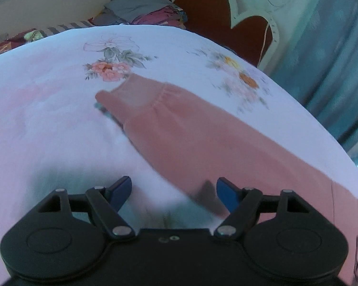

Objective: Fold small clothes

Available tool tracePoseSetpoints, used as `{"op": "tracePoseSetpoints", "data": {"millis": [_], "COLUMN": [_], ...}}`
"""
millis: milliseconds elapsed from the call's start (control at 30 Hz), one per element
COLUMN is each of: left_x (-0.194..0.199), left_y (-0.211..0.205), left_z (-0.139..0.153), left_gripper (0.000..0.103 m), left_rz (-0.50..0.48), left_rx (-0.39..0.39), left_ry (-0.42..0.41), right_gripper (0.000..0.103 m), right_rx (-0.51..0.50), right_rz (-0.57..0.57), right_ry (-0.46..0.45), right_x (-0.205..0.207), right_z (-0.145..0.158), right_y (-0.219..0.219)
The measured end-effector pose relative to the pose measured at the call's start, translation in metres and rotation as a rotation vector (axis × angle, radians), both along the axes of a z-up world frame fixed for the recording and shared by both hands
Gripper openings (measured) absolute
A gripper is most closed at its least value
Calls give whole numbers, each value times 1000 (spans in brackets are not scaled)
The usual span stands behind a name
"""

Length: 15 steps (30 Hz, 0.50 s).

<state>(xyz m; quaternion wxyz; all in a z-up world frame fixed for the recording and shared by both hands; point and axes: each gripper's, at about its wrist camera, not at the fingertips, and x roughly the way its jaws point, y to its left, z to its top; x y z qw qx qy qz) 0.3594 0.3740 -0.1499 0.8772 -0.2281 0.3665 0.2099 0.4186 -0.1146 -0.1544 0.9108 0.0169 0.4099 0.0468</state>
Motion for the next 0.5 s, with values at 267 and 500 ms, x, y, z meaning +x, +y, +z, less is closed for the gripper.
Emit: {"op": "tracePoseSetpoints", "data": {"millis": [267, 500], "left_x": [25, 25], "left_y": [29, 36], "left_z": [-11, -10], "left_gripper": [51, 5], "left_rz": [66, 109], "left_rx": [17, 49], "left_ry": [-101, -157], "right_gripper": [45, 45], "right_rx": [22, 43], "right_rz": [-17, -41], "right_ry": [4, -19], "right_x": [-1, -3], "right_z": [-1, 5], "right_y": [-1, -3]}}
